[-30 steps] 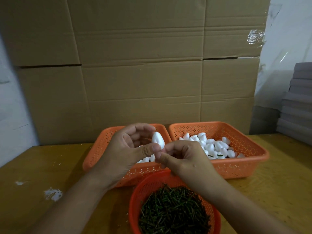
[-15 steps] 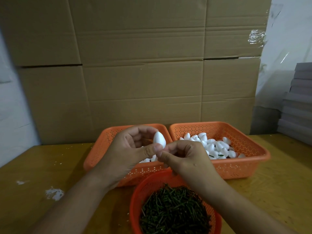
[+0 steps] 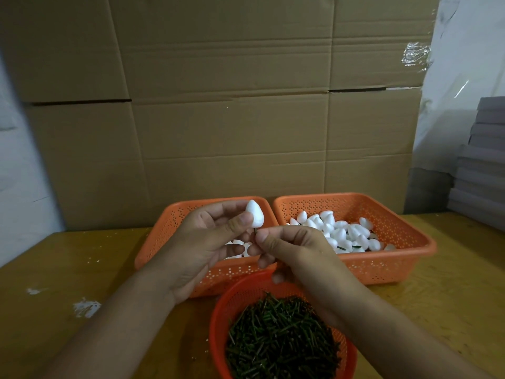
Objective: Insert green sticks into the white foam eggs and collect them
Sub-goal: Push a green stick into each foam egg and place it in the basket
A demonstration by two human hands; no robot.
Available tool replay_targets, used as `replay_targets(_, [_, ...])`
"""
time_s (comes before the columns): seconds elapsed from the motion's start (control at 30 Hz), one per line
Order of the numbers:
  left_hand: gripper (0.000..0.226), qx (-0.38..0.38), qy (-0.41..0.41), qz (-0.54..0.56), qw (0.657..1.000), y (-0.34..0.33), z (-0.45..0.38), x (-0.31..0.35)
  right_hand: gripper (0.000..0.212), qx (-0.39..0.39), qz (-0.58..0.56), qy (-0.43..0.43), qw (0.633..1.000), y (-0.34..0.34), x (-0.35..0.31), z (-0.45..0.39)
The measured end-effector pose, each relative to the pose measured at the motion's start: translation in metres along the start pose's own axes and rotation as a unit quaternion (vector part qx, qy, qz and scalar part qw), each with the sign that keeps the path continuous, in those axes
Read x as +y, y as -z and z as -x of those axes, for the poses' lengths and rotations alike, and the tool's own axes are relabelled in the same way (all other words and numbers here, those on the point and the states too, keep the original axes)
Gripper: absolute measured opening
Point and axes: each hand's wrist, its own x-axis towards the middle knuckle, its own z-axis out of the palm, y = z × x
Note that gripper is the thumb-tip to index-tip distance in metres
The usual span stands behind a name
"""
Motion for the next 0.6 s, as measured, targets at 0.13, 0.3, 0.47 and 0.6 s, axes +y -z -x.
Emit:
replay_targets(0.13, [0.042, 0.0, -0.004, -0.004, 1.0, -0.0001, -0.0002, -0.0006, 0.018, 0.002, -0.011, 0.0, 1.0, -0.001, 0.002, -0.0014])
replay_targets(0.3, [0.041, -0.006, -0.001, -0.001, 1.0, -0.0001, 0.0002, 0.0002, 0.02, 0.025, 0.003, 0.009, 1.0, -0.0031, 0.002, -0.0014])
replay_targets(0.47, [0.035, 0.002, -0.001, -0.009, 1.0, 0.0005, -0.0006, -0.0006, 0.015, 0.044, 0.019, 0.014, 0.999, -0.0031, 0.0023, -0.0004])
replay_targets(0.6, [0.038, -0.006, 0.004, -0.017, 1.0, 0.001, -0.0004, -0.0015, 0.018, 0.034, 0.029, 0.016, 0.999, -0.0034, 0.0018, 0.0009])
